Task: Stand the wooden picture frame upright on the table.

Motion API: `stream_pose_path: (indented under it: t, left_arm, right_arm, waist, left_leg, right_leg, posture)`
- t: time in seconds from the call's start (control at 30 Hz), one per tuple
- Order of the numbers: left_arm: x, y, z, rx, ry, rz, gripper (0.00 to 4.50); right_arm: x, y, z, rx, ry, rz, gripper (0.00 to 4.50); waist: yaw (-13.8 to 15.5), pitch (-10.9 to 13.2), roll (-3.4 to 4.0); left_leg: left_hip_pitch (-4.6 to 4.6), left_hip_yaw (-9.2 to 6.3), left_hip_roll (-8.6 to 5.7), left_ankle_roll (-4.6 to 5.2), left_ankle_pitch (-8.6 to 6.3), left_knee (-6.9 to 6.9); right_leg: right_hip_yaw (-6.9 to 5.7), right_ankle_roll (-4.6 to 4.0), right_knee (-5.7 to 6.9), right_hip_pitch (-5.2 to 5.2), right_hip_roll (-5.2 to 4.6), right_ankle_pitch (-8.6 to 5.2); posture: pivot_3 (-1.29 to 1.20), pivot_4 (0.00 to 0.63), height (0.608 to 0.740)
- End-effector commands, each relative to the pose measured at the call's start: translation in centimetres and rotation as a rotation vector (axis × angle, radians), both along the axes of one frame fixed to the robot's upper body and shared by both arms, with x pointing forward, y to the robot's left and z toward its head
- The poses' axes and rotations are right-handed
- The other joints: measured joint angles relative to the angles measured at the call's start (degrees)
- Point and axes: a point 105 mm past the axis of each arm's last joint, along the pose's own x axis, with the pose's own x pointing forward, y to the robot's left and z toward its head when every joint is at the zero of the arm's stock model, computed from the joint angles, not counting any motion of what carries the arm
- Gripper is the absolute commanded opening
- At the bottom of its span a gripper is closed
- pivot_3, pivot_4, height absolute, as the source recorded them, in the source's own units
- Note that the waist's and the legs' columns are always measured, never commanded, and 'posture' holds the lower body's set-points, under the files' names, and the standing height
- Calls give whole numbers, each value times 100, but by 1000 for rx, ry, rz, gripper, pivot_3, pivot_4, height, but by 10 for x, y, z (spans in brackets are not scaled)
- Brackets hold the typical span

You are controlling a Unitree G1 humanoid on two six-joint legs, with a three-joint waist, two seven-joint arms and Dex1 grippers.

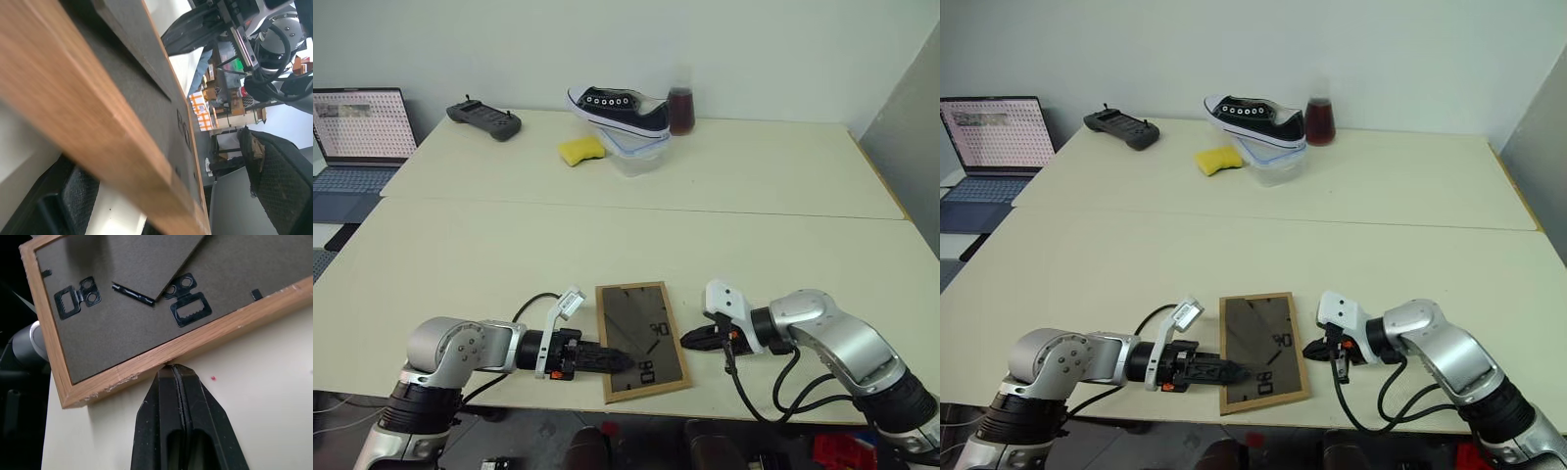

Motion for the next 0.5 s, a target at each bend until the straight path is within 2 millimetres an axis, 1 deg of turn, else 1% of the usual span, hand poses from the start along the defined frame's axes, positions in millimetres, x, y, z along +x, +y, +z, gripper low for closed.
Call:
stream_pose_path:
  t: [0.03,0.17,0.23,0.27,0.33,0.4,0.43,0.5]
  left_arm:
    - [-5,-3,-1,3,-1,-15,4468]
    - [-4,-2,0,8,-5,-6,4468]
    - [-3,-2,2,-10,0,-1,4110]
    - [-4,-2,4,-18,-4,-3,4047]
    - [-4,-2,5,-20,-7,-4,3599]
    - [-4,-1,6,-21,-7,-1,3262]
    - [-3,0,6,-22,-8,2,3008]
    - [1,2,10,-30,-15,16,2674]
  right_arm:
    - [11,8,11,24,-67,-12,0]
    - [21,2,9,10,-92,-50,0]
    - [23,1,9,9,-96,-60,0]
    - [24,1,9,11,-97,-65,0]
    - [25,0,10,13,-98,-69,0]
    - [25,-2,9,8,-100,-75,0]
    - [26,-3,9,5,-103,-78,0]
    - [30,-9,8,-13,-119,-89,0]
  waist:
    - [-2,0,0]
    - [1,0,0]
    - [0,0,0]
    - [-1,0,0]
    - [-1,0,0]
    - [-1,0,0]
    - [0,0,0]
    - [-1,0,0]
  left_leg:
    - [0,1,0,0,0,0]
    - [-1,1,0,0,0,0]
    - [-1,1,0,0,0,0]
    - [-1,1,0,0,0,-1]
    - [-1,1,0,0,0,-1]
    - [-1,1,1,0,0,-1]
    - [-1,0,1,0,0,-1]
    - [-1,0,1,0,0,-2]
  right_leg:
    - [0,0,0,0,0,0]
    - [0,0,-2,0,-1,0]
    - [0,0,-2,0,-1,0]
    - [0,0,-2,0,-1,0]
    - [0,0,-2,-1,0,0]
    - [0,0,-2,-2,0,0]
    - [0,0,-2,-2,0,0]
    - [0,0,-2,-2,0,0]
  posture:
    - [0,150,740]
    - [0,150,740]
    - [0,150,740]
    - [0,150,740]
    - [0,150,740]
    - [0,150,740]
    - [0,150,740]
    - [0,150,740]
